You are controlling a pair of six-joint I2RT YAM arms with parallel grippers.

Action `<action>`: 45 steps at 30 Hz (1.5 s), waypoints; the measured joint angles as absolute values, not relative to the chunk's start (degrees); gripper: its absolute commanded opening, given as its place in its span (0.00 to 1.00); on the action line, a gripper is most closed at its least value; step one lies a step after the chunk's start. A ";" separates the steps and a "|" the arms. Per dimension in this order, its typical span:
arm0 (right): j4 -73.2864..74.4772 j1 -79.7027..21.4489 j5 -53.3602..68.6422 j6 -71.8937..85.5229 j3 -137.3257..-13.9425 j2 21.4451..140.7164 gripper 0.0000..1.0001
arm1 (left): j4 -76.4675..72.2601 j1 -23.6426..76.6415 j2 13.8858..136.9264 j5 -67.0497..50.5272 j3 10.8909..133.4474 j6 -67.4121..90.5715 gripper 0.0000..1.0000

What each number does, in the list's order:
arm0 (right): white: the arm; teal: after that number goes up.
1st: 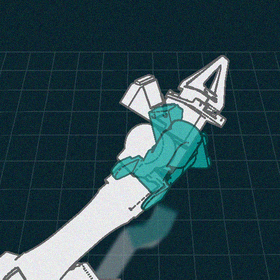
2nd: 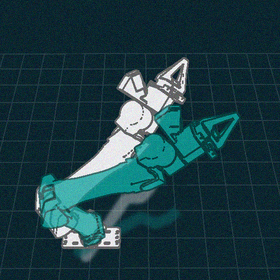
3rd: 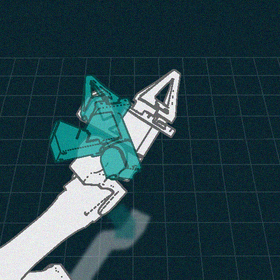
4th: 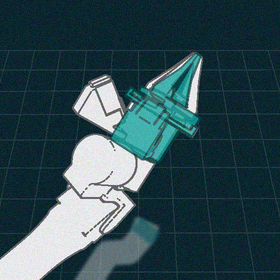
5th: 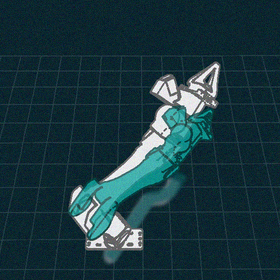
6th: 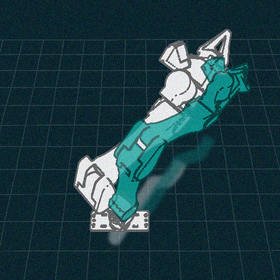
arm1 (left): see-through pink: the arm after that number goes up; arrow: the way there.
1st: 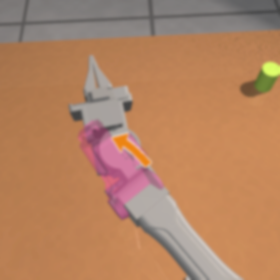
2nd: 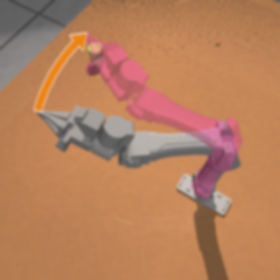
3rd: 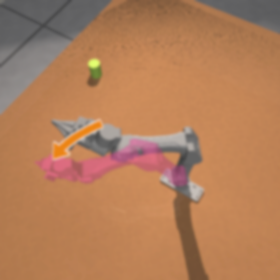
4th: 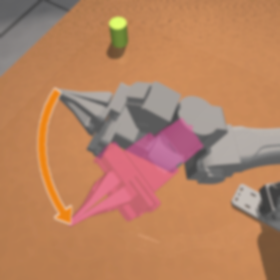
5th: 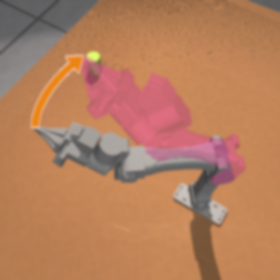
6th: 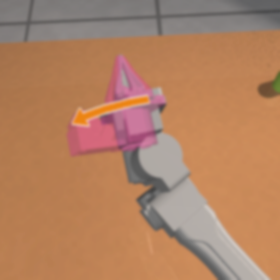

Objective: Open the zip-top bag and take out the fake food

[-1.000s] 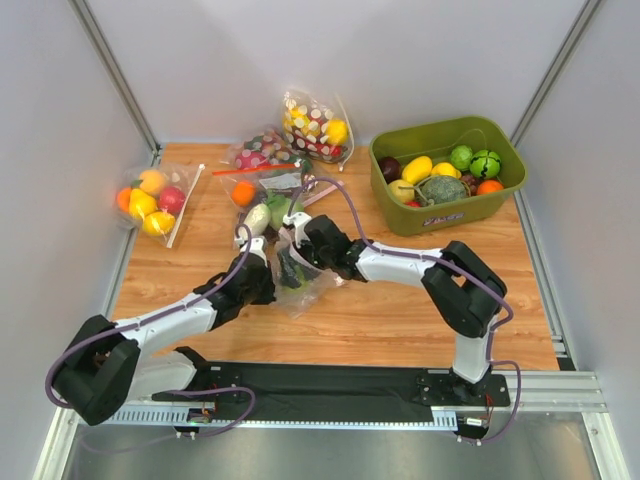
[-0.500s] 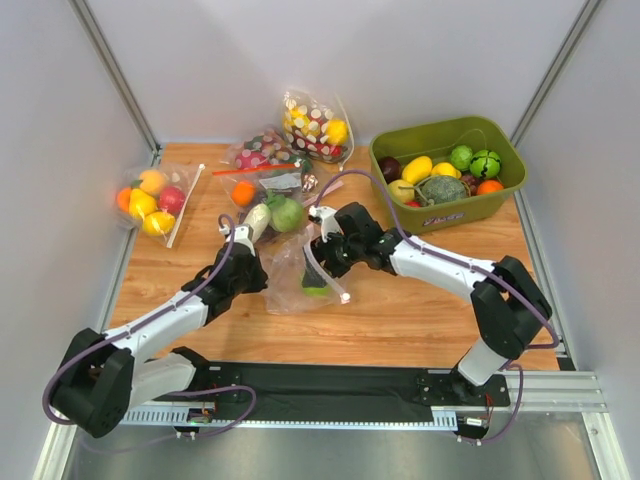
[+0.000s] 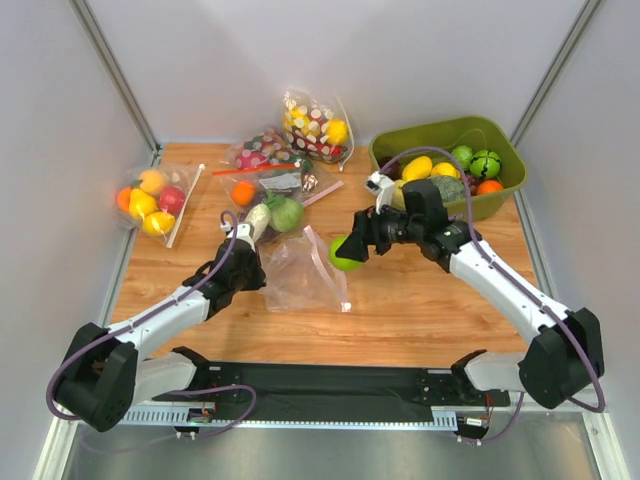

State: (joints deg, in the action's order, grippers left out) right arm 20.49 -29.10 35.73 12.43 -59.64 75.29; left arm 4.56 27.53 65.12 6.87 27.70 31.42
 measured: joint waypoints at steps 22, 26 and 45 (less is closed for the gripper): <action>19.77 -2.13 15.31 12.19 -84.03 90.37 0.51 | 8.95 27.53 62.26 3.77 30.76 27.59 0.00; 20.91 -2.04 10.96 11.40 -86.85 95.74 0.78 | 9.47 27.53 61.41 2.98 31.38 26.72 0.00; 23.75 -2.00 7.62 8.38 -86.17 94.85 1.00 | 16.32 27.44 58.65 0.64 36.93 23.64 0.88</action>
